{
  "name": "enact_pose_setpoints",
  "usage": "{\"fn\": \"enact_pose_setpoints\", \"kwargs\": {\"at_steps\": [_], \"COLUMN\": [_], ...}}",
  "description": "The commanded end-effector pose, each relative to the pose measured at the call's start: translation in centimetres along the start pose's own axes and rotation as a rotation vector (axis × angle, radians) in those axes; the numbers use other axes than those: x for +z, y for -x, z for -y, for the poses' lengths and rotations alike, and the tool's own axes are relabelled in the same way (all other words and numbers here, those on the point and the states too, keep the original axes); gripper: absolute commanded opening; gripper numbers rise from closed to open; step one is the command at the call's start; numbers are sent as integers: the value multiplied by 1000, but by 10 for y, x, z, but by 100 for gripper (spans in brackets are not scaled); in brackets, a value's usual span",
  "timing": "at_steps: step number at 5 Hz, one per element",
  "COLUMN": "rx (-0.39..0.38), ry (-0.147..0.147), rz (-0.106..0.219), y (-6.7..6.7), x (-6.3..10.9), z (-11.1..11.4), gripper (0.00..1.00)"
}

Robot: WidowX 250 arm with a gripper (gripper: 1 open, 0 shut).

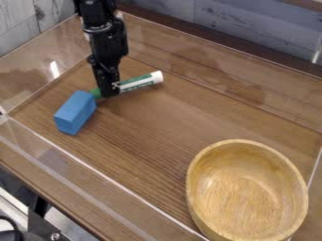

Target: Put the green marker in the brown bowl

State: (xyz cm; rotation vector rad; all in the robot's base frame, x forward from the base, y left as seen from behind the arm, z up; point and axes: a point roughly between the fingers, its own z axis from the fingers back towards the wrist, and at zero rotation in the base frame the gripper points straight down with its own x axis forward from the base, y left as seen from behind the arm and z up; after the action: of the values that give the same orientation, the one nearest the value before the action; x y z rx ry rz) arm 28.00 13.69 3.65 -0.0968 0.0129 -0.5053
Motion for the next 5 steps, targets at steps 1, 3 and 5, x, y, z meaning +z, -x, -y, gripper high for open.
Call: {"fn": "enact_pose_setpoints", "kwargs": {"at_steps": [1, 3, 5], "rx": [33, 79, 104], "ry": [-76, -70, -76], "rz": [59, 64, 72], "y": [-4, 1, 9], "x": [38, 43, 35], "z": [-10, -23, -46], "gripper": [0, 0, 0]}}
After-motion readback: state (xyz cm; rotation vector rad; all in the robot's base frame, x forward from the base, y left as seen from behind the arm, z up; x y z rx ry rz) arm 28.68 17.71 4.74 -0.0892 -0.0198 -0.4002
